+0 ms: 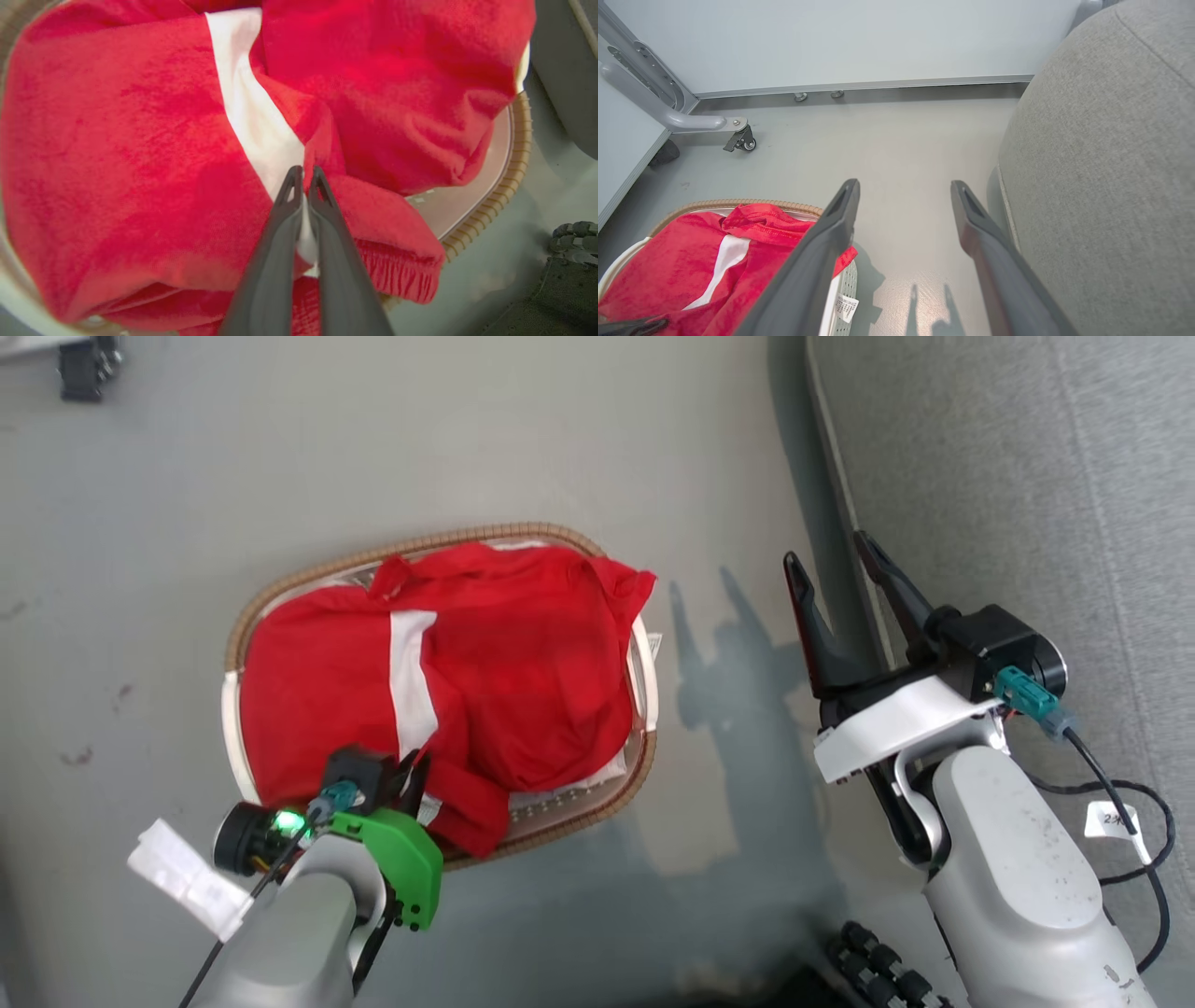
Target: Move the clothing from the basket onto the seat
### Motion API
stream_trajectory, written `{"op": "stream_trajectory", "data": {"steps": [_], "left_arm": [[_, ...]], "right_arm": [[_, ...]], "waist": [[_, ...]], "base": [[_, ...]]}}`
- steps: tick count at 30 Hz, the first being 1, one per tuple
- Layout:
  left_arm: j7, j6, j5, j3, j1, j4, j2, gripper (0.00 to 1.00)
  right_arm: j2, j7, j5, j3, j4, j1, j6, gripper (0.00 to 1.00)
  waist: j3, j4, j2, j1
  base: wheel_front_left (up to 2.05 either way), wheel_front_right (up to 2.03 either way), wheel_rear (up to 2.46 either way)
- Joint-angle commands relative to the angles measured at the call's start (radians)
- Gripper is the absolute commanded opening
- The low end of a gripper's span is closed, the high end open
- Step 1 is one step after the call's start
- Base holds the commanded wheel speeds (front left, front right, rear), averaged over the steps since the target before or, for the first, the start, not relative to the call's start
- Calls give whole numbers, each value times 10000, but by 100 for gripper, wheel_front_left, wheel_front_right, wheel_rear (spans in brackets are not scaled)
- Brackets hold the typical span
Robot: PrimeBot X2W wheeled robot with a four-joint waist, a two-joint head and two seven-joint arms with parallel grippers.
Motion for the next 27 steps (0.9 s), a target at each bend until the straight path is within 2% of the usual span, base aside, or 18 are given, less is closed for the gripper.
{"op": "stream_trajectory", "data": {"steps": [1, 7, 10, 20, 27], "left_arm": [[4, -21, 2, 180, 299, -157, 68, 0], [4, 133, 478, 1158, 1238, -1263, -36, 0], [2, 284, 640, 1960, 1716, -1936, -222, 0], [1, 79, 1810, 3654, 3179, -4611, -806, 0], [-1, -16, 2203, 4258, 3626, -6459, -1062, 0]], "right_arm": [[-34, -45, 16, -50, 80, 235, -6, 100], [-35, -45, -56, -183, 303, 699, -6, 100], [-37, -45, -95, -312, 469, 1018, -6, 100], [-37, -45, -115, -567, 816, 2157, -6, 100], [-37, -43, -91, -435, 999, 2614, -6, 100]], "waist": [[-797, 67, 0, -1], [-2144, 331, 0, -1], [-2853, 567, 0, -1], [-4737, 1105, 0, -1], [-5494, 1202, 0, -1]], "base": [[0, 0, 0], [0, 0, 0], [0, 0, 0], [0, 0, 0], [0, 0, 0]]}}
